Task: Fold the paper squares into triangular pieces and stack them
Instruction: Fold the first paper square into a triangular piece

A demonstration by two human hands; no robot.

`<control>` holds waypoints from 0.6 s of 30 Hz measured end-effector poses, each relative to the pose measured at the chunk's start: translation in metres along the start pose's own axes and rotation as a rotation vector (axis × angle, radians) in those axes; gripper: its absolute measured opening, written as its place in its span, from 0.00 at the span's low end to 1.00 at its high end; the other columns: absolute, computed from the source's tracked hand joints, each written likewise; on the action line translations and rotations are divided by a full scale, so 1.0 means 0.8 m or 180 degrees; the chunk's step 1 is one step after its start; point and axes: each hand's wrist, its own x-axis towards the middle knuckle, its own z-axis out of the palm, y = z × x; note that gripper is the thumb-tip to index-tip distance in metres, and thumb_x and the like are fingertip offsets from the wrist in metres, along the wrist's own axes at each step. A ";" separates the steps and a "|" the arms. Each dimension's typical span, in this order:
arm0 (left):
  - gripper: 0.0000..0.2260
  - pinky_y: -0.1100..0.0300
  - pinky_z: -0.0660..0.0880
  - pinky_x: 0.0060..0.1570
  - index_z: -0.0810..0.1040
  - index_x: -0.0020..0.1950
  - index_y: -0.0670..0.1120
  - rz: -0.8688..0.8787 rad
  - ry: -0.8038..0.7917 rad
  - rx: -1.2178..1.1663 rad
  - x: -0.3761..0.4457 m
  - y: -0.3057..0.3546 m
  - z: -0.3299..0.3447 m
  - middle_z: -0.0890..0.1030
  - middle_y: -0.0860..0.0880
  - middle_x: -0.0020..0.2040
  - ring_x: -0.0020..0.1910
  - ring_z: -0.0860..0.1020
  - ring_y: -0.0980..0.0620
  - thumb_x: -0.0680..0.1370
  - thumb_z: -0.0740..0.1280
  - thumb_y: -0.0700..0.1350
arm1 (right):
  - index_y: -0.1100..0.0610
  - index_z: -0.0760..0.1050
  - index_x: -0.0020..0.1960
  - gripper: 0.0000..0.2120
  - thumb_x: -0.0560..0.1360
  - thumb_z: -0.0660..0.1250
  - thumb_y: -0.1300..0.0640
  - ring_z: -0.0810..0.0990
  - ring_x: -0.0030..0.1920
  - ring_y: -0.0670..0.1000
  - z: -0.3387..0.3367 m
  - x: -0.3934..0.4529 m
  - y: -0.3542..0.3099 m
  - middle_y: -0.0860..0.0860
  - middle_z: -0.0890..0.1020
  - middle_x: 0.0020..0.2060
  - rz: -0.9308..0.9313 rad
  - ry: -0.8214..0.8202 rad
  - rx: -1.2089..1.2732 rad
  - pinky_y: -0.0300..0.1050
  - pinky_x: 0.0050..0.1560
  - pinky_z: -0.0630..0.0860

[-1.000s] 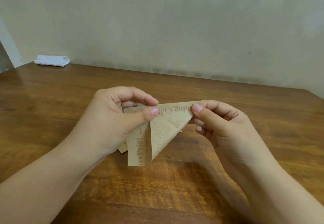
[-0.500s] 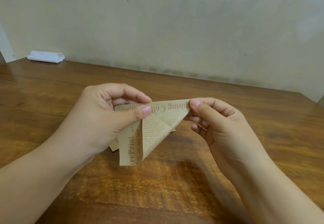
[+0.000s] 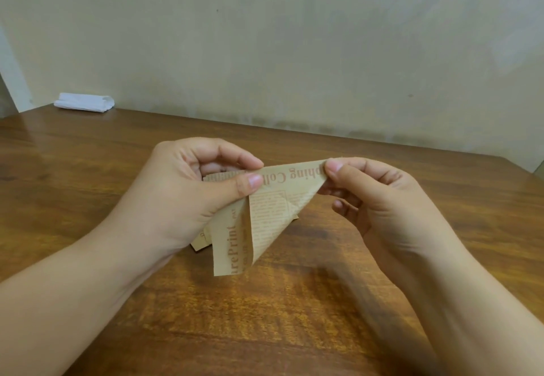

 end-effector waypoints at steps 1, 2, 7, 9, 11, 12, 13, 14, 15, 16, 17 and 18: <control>0.06 0.67 0.76 0.30 0.84 0.35 0.48 -0.0013 0.0004 -0.0014 0.000 0.000 0.000 0.84 0.47 0.32 0.31 0.82 0.56 0.60 0.72 0.39 | 0.55 0.82 0.34 0.06 0.60 0.71 0.52 0.80 0.38 0.45 0.000 0.000 0.000 0.54 0.84 0.38 0.0005 -0.0006 -0.0004 0.40 0.40 0.69; 0.06 0.67 0.76 0.30 0.84 0.35 0.47 -0.0024 0.0015 -0.0023 0.001 0.000 0.000 0.84 0.47 0.32 0.31 0.82 0.55 0.60 0.72 0.39 | 0.55 0.82 0.34 0.06 0.60 0.71 0.52 0.80 0.38 0.45 0.000 0.000 0.000 0.54 0.84 0.38 0.0013 -0.0008 -0.0002 0.40 0.41 0.69; 0.06 0.67 0.76 0.30 0.84 0.35 0.47 -0.0120 0.0006 -0.0058 0.003 0.002 -0.001 0.84 0.47 0.33 0.32 0.83 0.54 0.60 0.72 0.39 | 0.55 0.82 0.35 0.06 0.61 0.71 0.53 0.80 0.38 0.44 0.000 0.001 0.002 0.54 0.84 0.38 0.0038 -0.0008 0.0018 0.41 0.41 0.69; 0.06 0.67 0.76 0.29 0.84 0.35 0.48 -0.0152 -0.0015 -0.0068 0.003 0.003 -0.002 0.84 0.46 0.33 0.32 0.83 0.54 0.60 0.73 0.39 | 0.55 0.81 0.34 0.06 0.61 0.71 0.53 0.80 0.37 0.44 -0.001 0.002 0.003 0.54 0.84 0.38 0.0058 0.0011 0.0013 0.41 0.41 0.69; 0.07 0.65 0.77 0.29 0.84 0.36 0.49 -0.0175 -0.0018 -0.0091 0.003 0.003 -0.004 0.84 0.46 0.34 0.33 0.83 0.52 0.60 0.73 0.40 | 0.55 0.81 0.33 0.05 0.61 0.71 0.54 0.79 0.37 0.44 -0.001 0.003 0.005 0.54 0.84 0.37 0.0080 -0.0005 0.0039 0.42 0.41 0.68; 0.08 0.64 0.77 0.29 0.84 0.37 0.50 -0.0184 -0.0017 -0.0093 0.003 0.003 -0.004 0.84 0.45 0.34 0.34 0.84 0.52 0.60 0.73 0.40 | 0.55 0.81 0.33 0.05 0.62 0.71 0.54 0.79 0.36 0.44 -0.001 0.004 0.006 0.53 0.84 0.37 0.0092 -0.0018 0.0064 0.42 0.41 0.68; 0.09 0.64 0.77 0.30 0.84 0.38 0.50 -0.0193 -0.0023 -0.0096 0.003 0.003 -0.005 0.84 0.45 0.34 0.34 0.84 0.51 0.60 0.73 0.40 | 0.55 0.81 0.33 0.04 0.62 0.71 0.54 0.78 0.36 0.44 -0.001 0.005 0.006 0.53 0.83 0.37 0.0109 -0.0024 0.0088 0.42 0.41 0.68; 0.09 0.64 0.77 0.30 0.84 0.38 0.50 -0.0201 -0.0036 -0.0103 0.003 0.003 -0.005 0.84 0.46 0.34 0.34 0.84 0.52 0.60 0.73 0.41 | 0.55 0.81 0.33 0.04 0.62 0.71 0.54 0.78 0.36 0.44 -0.002 0.005 0.007 0.54 0.83 0.37 0.0129 -0.0019 0.0105 0.42 0.41 0.68; 0.09 0.64 0.77 0.30 0.84 0.38 0.50 -0.0202 -0.0057 -0.0106 0.004 0.003 -0.006 0.84 0.46 0.34 0.34 0.84 0.52 0.60 0.73 0.41 | 0.56 0.81 0.33 0.05 0.62 0.71 0.55 0.78 0.36 0.45 -0.002 0.005 0.007 0.54 0.83 0.37 0.0150 -0.0012 0.0108 0.42 0.41 0.68; 0.09 0.65 0.77 0.31 0.84 0.38 0.49 -0.0191 -0.0075 -0.0087 0.004 0.002 -0.006 0.84 0.46 0.34 0.34 0.83 0.53 0.60 0.73 0.41 | 0.56 0.80 0.33 0.05 0.62 0.70 0.55 0.78 0.36 0.45 -0.002 0.005 0.007 0.54 0.83 0.37 0.0168 -0.0003 0.0107 0.42 0.42 0.68; 0.08 0.65 0.77 0.32 0.83 0.38 0.48 -0.0174 -0.0087 -0.0050 0.004 0.002 -0.006 0.84 0.46 0.34 0.34 0.83 0.53 0.60 0.73 0.41 | 0.56 0.80 0.33 0.05 0.62 0.70 0.54 0.78 0.37 0.45 -0.002 0.005 0.007 0.55 0.83 0.37 0.0176 0.0003 0.0101 0.43 0.42 0.68; 0.07 0.66 0.77 0.32 0.83 0.37 0.48 -0.0156 -0.0090 -0.0009 0.005 0.001 -0.006 0.84 0.47 0.34 0.34 0.83 0.54 0.60 0.73 0.41 | 0.56 0.80 0.33 0.05 0.62 0.70 0.54 0.78 0.37 0.45 -0.001 0.004 0.006 0.55 0.83 0.38 0.0171 0.0004 0.0101 0.43 0.42 0.68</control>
